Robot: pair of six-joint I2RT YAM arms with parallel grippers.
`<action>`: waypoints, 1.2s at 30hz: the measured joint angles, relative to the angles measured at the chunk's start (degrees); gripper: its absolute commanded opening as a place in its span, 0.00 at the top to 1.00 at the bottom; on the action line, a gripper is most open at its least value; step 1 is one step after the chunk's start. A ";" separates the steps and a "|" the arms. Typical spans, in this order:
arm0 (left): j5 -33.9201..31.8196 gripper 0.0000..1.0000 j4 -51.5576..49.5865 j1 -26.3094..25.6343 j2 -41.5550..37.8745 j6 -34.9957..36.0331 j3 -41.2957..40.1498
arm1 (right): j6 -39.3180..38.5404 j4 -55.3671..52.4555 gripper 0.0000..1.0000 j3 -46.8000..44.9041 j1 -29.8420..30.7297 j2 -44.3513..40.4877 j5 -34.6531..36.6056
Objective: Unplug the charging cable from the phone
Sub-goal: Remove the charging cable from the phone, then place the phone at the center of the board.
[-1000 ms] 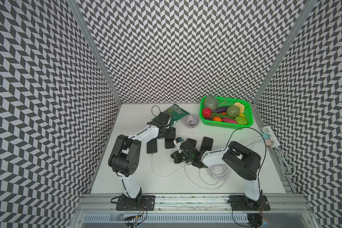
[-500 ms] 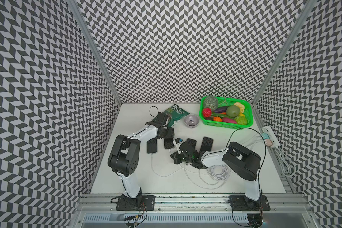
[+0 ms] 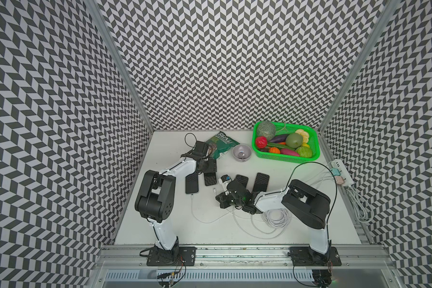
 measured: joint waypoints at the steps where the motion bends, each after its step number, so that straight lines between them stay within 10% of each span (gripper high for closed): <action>1: -0.28 1.00 0.28 0.33 -0.20 0.00 0.00 | -0.04 -0.15 1.00 -0.02 0.07 -0.11 -0.04; 23: 0.98 1.00 1.11 -3.23 0.11 1.95 0.07 | -4.11 -5.51 0.84 1.81 1.20 -0.96 -2.67; 26: 0.94 0.99 0.74 -4.15 0.85 2.54 0.24 | -4.37 -6.32 0.50 0.70 1.20 -2.45 -2.78; 36: 0.11 0.83 -0.35 -5.99 3.61 3.13 1.73 | -6.01 -7.23 0.37 -5.62 1.20 -11.98 -3.04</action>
